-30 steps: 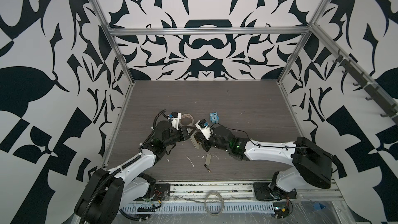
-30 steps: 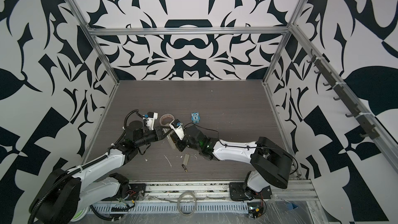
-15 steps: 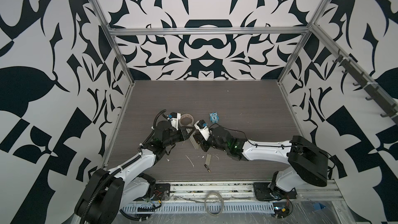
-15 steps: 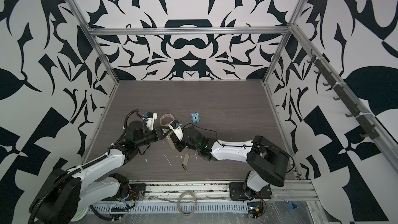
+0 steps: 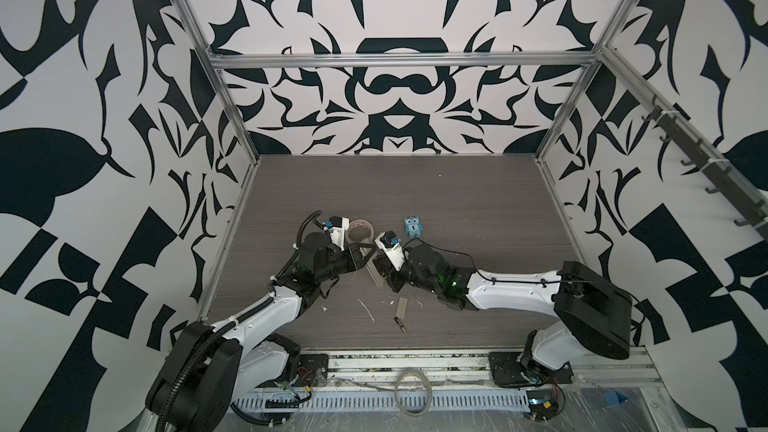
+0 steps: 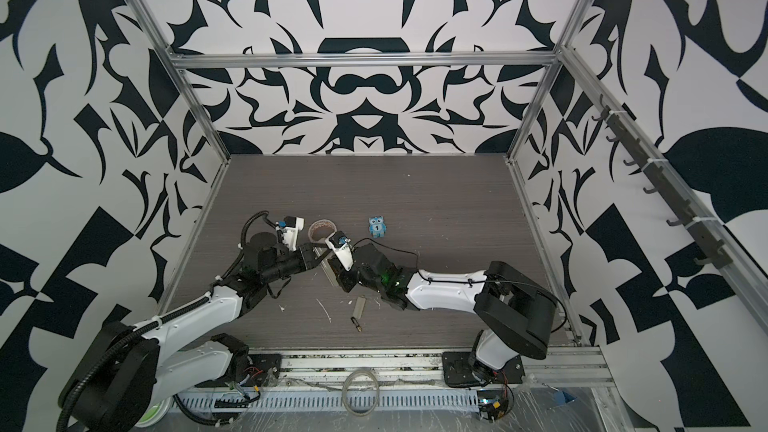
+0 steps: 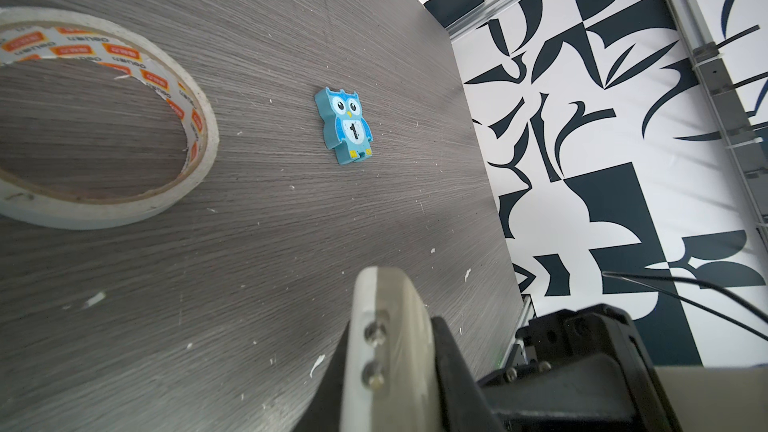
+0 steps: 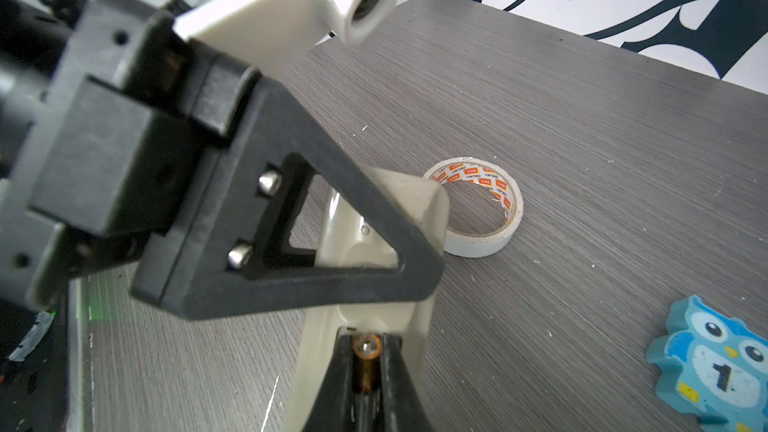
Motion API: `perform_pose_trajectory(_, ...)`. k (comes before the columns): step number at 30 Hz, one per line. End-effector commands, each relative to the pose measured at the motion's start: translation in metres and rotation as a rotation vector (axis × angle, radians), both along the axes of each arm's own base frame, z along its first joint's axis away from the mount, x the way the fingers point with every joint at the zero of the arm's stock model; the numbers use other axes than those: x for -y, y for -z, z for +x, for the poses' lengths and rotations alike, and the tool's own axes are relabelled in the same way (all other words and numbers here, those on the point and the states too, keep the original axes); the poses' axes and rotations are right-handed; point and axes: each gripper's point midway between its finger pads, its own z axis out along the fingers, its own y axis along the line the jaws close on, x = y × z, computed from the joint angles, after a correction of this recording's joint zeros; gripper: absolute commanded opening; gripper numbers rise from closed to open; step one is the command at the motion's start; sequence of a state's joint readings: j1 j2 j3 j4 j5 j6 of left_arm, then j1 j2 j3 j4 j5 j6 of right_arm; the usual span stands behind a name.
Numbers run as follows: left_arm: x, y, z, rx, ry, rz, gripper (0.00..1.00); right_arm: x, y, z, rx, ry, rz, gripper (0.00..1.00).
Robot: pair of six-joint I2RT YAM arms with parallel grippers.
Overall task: Load the batteries into the remote control
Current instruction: 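Lower the battery into the compartment and open the right gripper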
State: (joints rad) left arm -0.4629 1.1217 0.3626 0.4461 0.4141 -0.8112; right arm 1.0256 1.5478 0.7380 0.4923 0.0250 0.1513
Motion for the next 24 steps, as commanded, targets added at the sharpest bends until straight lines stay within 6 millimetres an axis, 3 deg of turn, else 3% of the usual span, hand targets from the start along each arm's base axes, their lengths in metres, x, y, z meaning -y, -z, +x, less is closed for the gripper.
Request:
perform_pose_trajectory(1, 0.008, -0.025, 0.003, 0.057, 0.039, -0.051, 0.0, 0.004, -0.01, 0.013, 0.044, 0.06, 0.007, 0.17)
perform_pose_trajectory(24, 0.008, -0.023, 0.0, 0.044, 0.045, -0.056, 0.0, 0.001, -0.022, 0.006, 0.046, 0.02, 0.057, 0.35)
